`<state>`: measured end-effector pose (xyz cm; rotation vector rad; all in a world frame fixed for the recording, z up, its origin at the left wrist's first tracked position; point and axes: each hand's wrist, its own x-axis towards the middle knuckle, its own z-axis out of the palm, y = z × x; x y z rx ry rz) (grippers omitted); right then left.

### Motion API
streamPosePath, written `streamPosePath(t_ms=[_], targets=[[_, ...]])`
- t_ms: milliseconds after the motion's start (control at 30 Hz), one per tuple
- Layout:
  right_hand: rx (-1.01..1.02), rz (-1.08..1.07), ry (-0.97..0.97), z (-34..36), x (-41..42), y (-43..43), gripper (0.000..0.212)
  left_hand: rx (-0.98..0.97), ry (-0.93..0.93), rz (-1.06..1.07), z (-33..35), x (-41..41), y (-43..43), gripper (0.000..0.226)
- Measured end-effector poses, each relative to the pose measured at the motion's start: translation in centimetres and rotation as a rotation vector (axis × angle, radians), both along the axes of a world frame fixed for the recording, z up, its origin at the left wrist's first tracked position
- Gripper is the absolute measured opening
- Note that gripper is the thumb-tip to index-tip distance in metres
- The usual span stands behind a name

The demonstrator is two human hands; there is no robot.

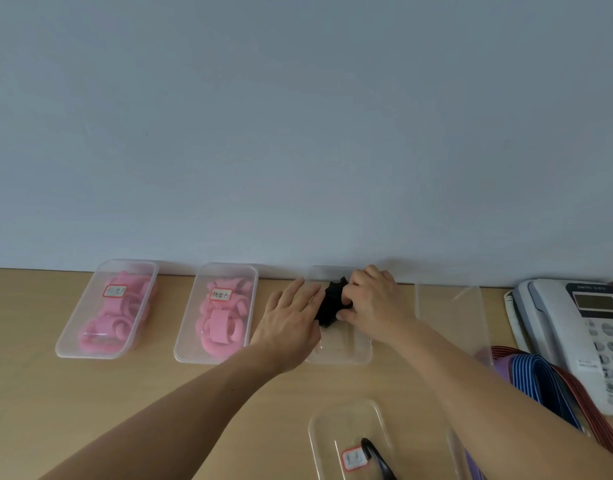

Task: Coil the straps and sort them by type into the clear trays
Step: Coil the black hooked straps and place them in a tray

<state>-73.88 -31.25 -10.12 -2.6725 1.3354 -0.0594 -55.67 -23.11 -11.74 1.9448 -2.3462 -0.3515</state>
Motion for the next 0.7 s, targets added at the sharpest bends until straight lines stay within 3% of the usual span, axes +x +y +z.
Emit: streamPosePath(t_ms=[133, 333, 700], targets=[[-0.007, -0.012, -0.004, -0.1, 0.1, 0.2, 0.028, -0.135, 0.019, 0.019, 0.1, 0.0, 0.5, 0.052], [-0.020, -0.046, 0.019, -0.1, 0.5, 0.0, 0.024, 0.058, -0.103, 0.016, -1.0, 0.4, 0.1, 0.059], [-0.036, -0.032, -0.117, 1.6, -0.3, 1.8, 0.016, 0.025, -0.048, 0.070, 0.7, -0.4, 1.4, 0.066]])
